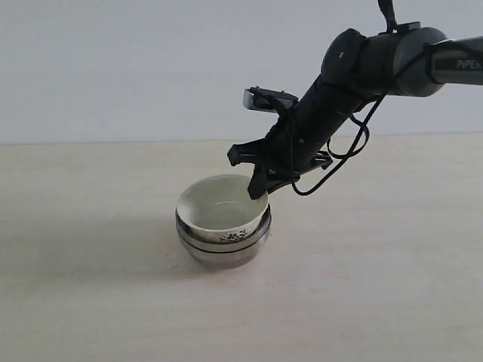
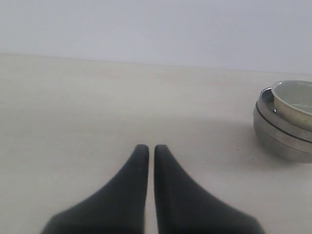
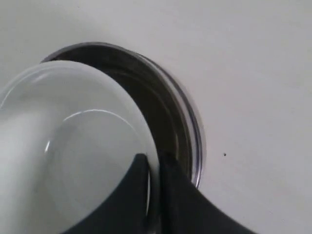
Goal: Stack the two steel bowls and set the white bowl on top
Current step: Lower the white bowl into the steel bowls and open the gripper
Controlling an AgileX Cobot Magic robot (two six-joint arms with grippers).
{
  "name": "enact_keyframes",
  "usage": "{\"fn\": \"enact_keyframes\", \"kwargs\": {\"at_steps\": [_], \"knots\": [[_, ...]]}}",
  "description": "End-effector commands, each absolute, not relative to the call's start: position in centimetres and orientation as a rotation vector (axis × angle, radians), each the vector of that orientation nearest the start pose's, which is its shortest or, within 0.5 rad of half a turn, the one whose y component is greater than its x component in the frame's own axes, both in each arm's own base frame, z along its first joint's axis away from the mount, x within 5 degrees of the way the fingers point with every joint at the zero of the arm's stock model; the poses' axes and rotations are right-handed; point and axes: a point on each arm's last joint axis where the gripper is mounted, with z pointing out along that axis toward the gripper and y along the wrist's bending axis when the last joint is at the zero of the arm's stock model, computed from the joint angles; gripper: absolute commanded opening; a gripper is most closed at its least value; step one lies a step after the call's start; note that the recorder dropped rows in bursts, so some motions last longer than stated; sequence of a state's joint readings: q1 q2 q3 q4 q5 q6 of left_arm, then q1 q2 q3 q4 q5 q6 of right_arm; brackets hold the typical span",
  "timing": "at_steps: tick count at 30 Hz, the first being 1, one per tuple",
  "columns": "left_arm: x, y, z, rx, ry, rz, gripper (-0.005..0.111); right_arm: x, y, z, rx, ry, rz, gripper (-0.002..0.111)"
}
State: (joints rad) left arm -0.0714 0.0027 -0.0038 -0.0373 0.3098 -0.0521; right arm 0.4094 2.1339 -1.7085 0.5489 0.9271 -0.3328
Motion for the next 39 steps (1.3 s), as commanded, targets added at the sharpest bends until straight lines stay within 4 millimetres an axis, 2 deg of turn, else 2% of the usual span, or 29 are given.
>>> {"fn": "enact_keyframes", "kwargs": {"at_steps": [1,4,5,6,8,11,12,22,24,27,28,39], "knots": [[5.4,-0.5,18.5,-0.008,1.792,-0.121,0.004,40.8,21.8,20.8,-0.612,2.647,0.769,0.0],[5.4,-0.5,18.5,-0.008,1.792,-0.121,0.004,41.0,21.8,20.8,-0.58,2.642,0.767,0.0],[5.4,-0.5,18.5,-0.008,1.792,-0.121,0.004,41.0,21.8,20.8,-0.58,2.64,0.764,0.004],[5.4,-0.5,18.5,-0.008,1.792,-0.121,0.004,41.0,21.8,20.8,-0.579,2.639,0.763,0.01],[5.4,-0.5,18.5,-0.008,1.792,-0.121,0.004,41.0,21.8,20.8,-0.579,2.639,0.763,0.032],[5.4,-0.5,18.5,-0.008,1.792,-0.121,0.004,40.9,21.8,20.8,-0.589,2.647,0.767,0.047],[5.4,-0.5,18.5,-0.008,1.792,-0.121,0.004,40.9,21.8,20.8,-0.594,2.651,0.767,0.048],[5.4,-0.5,18.5,-0.008,1.792,-0.121,0.004,40.3,20.7,23.3,-0.632,2.626,0.635,0.044],[5.4,-0.5,18.5,-0.008,1.792,-0.121,0.004,40.3,20.7,23.4,-0.631,2.631,0.636,0.032],[5.4,-0.5,18.5,-0.008,1.792,-0.121,0.004,40.3,20.8,23.0,-0.633,2.64,0.636,0.005],[5.4,-0.5,18.5,-0.008,1.792,-0.121,0.004,40.3,21.0,22.8,-0.637,2.644,0.639,0.0],[5.4,-0.5,18.5,-0.008,1.792,-0.121,0.004,40.8,21.7,20.2,-0.625,2.675,0.646,0.0]]}}
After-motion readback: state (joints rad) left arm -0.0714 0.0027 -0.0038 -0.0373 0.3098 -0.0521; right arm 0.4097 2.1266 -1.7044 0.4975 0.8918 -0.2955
